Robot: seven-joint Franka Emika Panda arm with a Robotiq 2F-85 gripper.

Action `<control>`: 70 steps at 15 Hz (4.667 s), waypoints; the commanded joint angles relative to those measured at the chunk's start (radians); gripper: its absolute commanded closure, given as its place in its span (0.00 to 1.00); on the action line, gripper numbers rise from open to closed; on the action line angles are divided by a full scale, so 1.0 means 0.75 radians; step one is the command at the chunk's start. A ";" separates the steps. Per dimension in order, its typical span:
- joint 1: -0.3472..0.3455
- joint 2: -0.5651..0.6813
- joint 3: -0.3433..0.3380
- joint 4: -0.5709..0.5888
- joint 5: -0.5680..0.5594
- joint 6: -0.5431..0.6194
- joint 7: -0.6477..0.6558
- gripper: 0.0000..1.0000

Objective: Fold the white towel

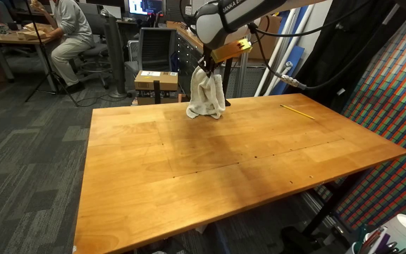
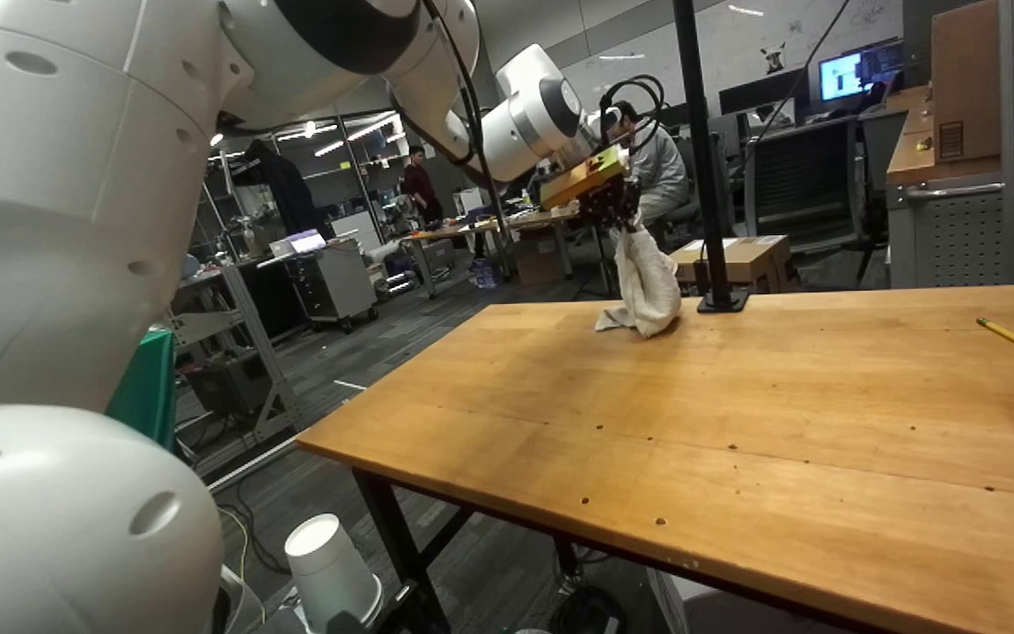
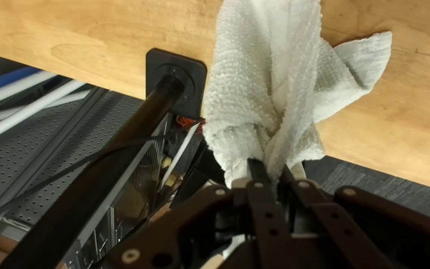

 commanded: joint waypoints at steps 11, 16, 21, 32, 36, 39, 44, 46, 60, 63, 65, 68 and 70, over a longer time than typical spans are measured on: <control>0.105 -0.352 -0.024 -0.491 -0.281 0.040 0.259 0.93; 0.117 -0.360 0.074 -0.591 -0.268 -0.030 0.230 0.93; 0.099 -0.306 0.119 -0.620 -0.241 -0.098 0.200 0.93; -0.040 -0.189 0.111 -0.570 -0.042 -0.160 0.088 0.93; -0.077 -0.155 0.102 -0.541 0.027 -0.177 0.057 0.92; -0.080 -0.142 0.082 -0.525 0.013 -0.180 0.072 0.66; -0.074 -0.174 0.065 -0.520 -0.008 -0.222 0.086 0.30; -0.069 -0.199 0.057 -0.518 -0.020 -0.243 0.098 0.14; -0.099 -0.484 0.063 -0.559 0.000 -0.279 0.174 0.00; -0.129 -0.554 0.065 -0.619 0.074 -0.259 0.220 0.00; -0.159 -0.610 0.059 -0.674 0.142 -0.234 0.258 0.00; -0.214 -0.705 0.046 -0.772 0.266 -0.214 0.304 0.00; -0.248 -0.769 0.034 -0.838 0.339 -0.215 0.310 0.00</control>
